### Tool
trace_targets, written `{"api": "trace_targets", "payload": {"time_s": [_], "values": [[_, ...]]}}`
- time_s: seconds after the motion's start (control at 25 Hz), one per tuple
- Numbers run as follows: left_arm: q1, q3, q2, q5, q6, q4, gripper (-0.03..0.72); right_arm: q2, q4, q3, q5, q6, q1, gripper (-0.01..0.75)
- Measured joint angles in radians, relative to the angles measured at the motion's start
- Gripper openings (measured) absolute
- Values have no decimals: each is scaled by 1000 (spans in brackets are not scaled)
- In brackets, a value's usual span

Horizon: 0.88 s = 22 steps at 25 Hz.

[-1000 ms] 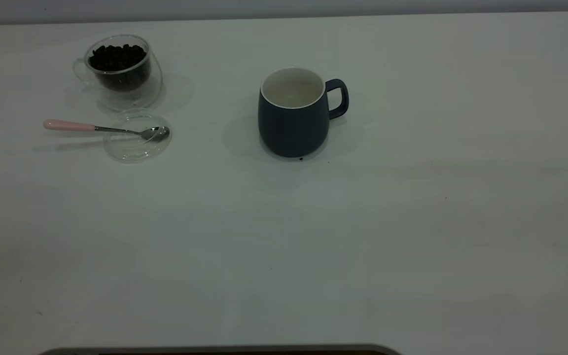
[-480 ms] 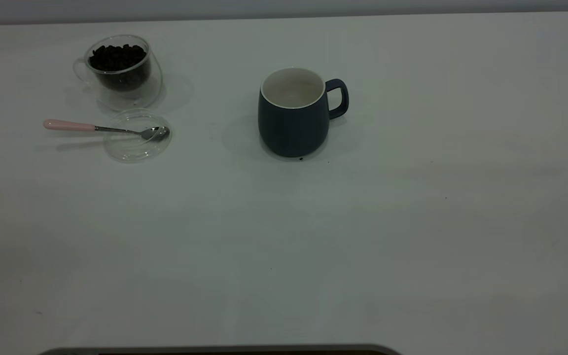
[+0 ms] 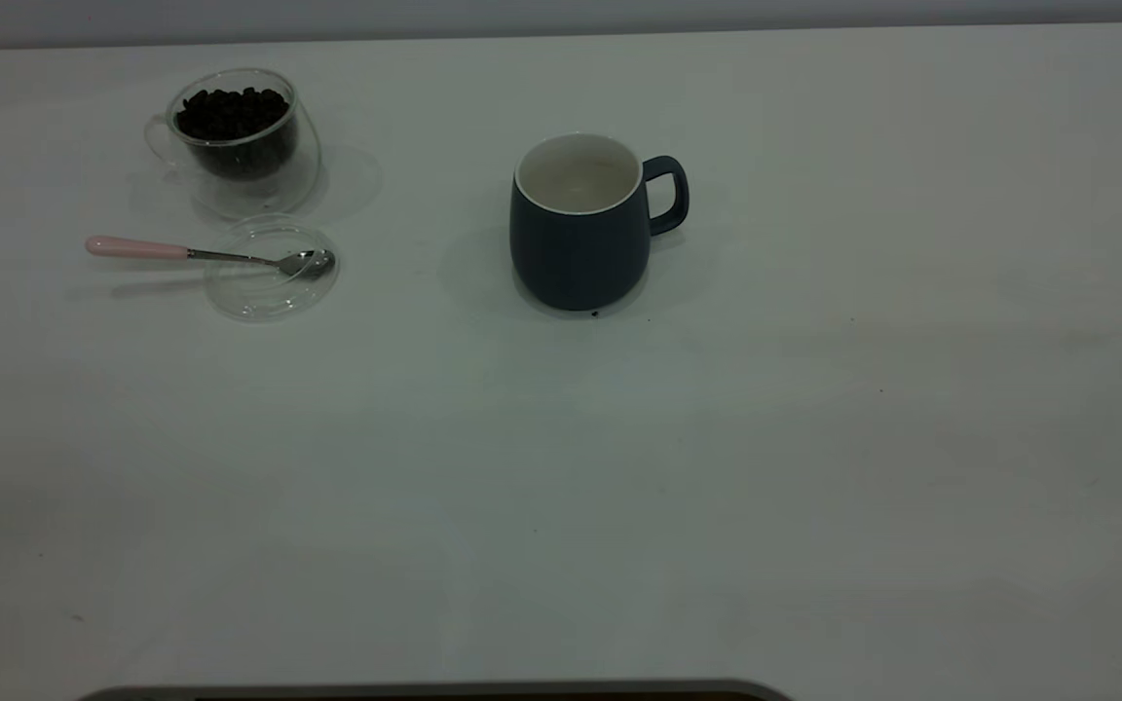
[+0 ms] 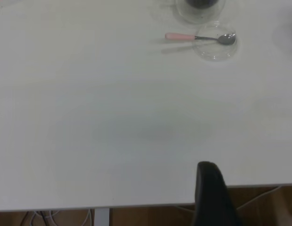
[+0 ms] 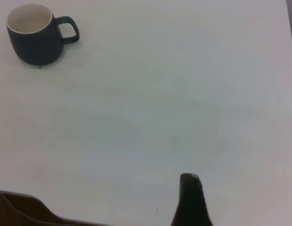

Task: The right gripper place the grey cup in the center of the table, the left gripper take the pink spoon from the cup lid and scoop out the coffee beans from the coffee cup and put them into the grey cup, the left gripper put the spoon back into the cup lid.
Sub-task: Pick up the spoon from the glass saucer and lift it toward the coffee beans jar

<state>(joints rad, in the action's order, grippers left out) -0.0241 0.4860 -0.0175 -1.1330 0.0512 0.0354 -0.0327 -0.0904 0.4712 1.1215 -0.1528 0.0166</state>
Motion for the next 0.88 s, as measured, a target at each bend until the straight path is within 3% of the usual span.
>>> {"api": "trace_targets", "payload": {"time_s": [0.88], "values": [[0, 0, 0, 0, -10, 50, 484, 4, 0, 0, 1, 0, 0, 591]]}}
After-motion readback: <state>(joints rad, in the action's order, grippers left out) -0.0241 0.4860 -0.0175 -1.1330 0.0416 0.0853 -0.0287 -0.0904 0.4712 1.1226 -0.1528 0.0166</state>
